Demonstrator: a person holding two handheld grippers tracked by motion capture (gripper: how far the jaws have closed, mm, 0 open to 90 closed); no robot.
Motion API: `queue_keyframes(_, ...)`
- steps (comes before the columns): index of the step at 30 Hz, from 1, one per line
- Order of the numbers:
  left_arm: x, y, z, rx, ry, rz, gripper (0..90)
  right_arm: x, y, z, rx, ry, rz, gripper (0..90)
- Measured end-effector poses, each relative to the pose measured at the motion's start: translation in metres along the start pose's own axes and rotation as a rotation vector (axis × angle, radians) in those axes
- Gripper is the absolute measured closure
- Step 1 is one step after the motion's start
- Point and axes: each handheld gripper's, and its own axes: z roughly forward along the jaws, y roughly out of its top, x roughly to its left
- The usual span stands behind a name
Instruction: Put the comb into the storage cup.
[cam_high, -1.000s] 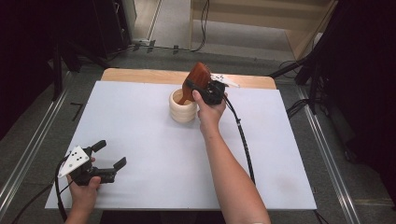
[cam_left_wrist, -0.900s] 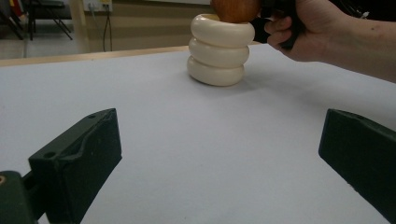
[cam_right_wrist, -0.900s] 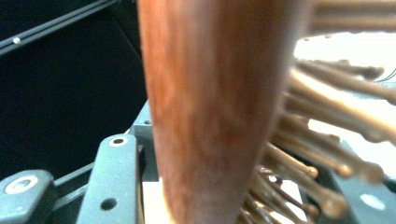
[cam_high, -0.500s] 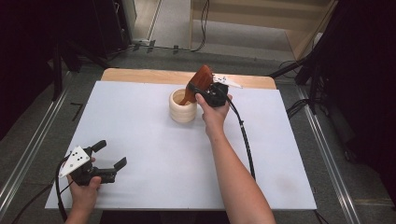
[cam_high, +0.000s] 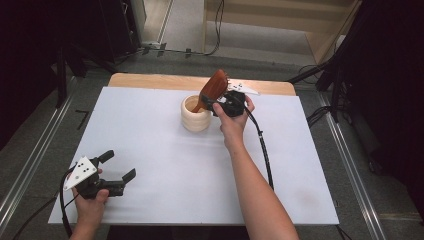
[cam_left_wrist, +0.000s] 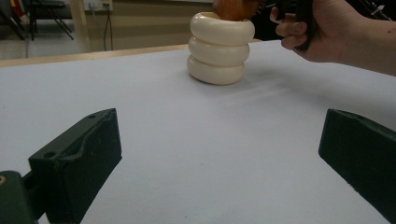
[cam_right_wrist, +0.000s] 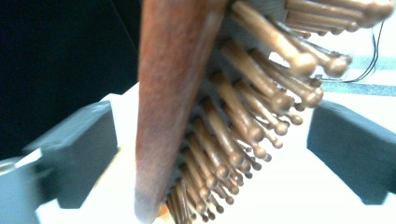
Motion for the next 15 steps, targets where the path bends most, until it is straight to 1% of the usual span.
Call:
queue_keyframes(2,0.000,0.000,0.000,0.002,0.000,0.002,0.0,0.000,0.000,-0.002,0.003,0.002,-0.012,0.0)
queue_keyframes(4,0.000,0.000,0.000,0.002,0.000,0.002,0.0,0.001,0.000,-0.004,0.011,-0.014,-0.030,0.0)
queue_keyframes(5,0.000,0.000,0.000,0.002,0.000,0.002,0.0,0.002,0.000,-0.005,0.016,-0.007,-0.035,0.0)
queue_keyframes(7,0.000,0.000,0.000,0.002,0.000,0.002,0.0,0.003,0.000,-0.007,0.018,-0.019,-0.056,0.0)
queue_keyframes(10,0.000,0.000,0.000,0.004,0.001,0.003,0.0,0.005,0.002,-0.012,0.011,-0.021,-0.077,0.0)
queue_keyframes(15,0.000,0.000,0.000,0.005,0.001,0.004,0.0,0.007,0.006,-0.021,-0.007,-0.017,-0.095,0.0)
